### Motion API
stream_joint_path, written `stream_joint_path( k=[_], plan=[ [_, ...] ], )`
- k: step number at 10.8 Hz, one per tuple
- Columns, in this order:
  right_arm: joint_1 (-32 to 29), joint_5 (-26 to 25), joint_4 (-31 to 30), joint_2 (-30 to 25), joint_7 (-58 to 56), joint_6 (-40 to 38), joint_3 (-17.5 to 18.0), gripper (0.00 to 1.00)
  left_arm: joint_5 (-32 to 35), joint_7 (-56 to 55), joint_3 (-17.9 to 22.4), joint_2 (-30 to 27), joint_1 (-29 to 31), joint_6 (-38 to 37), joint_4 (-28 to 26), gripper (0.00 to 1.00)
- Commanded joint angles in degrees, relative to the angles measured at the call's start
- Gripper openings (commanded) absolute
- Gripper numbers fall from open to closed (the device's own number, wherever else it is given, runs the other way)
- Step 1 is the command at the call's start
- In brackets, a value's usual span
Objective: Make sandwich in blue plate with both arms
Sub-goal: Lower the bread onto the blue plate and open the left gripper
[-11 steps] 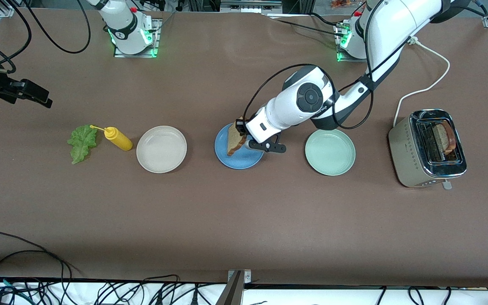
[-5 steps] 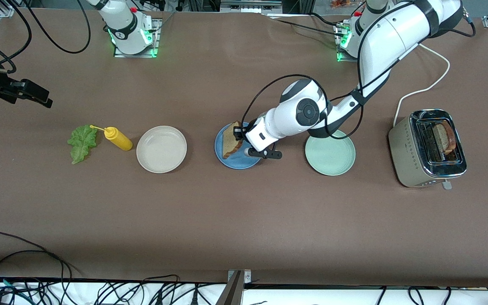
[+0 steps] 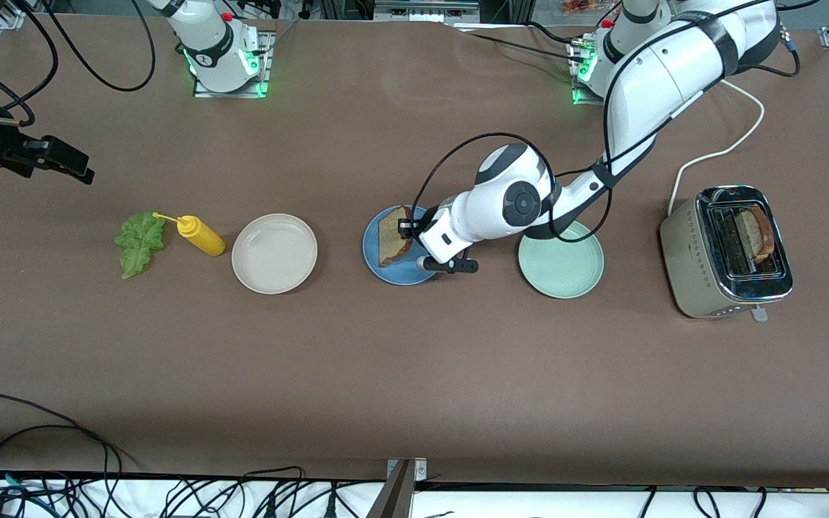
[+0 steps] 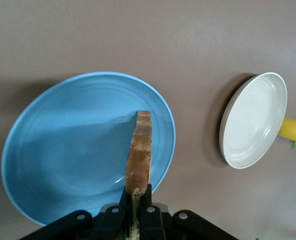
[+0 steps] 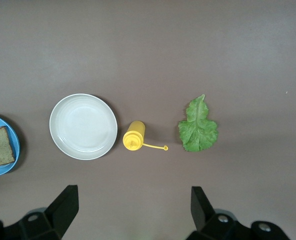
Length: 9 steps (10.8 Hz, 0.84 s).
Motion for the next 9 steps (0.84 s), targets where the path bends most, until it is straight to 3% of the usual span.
stream_joint_path(
  k=[1,3,5,8,9],
  plan=[
    [0.18,-0.22,0.71,0.24,0.98,-0.6,0.33,1.0,-3.97,2.46,-0.99,1.69,0.21,0.44,1.26,0.0],
    [0.18,-0.22,0.62,0.24,0.89,-0.6,0.33,1.0,-3.45,2.47,-0.81,1.43,0.03,0.18,1.09,0.1],
    [0.18,-0.22,0.71,0.5,0.89,-0.77,0.33,1.0,-0.91,1.86,-0.73,0.82,0.47,-0.18,0.91,0.35],
    [0.18,-0.22,0.71,0.42,0.28,-0.77,0.24,1.0,0.42,1.76,-0.55,-1.2,1.17,-3.32,0.91,0.63],
    [0.18,-0.22,0.71,0.42,0.27,-0.77,0.24,1.0,2.69,1.59,-0.46,-2.78,1.18,-4.82,0.82,0.77]
  ],
)
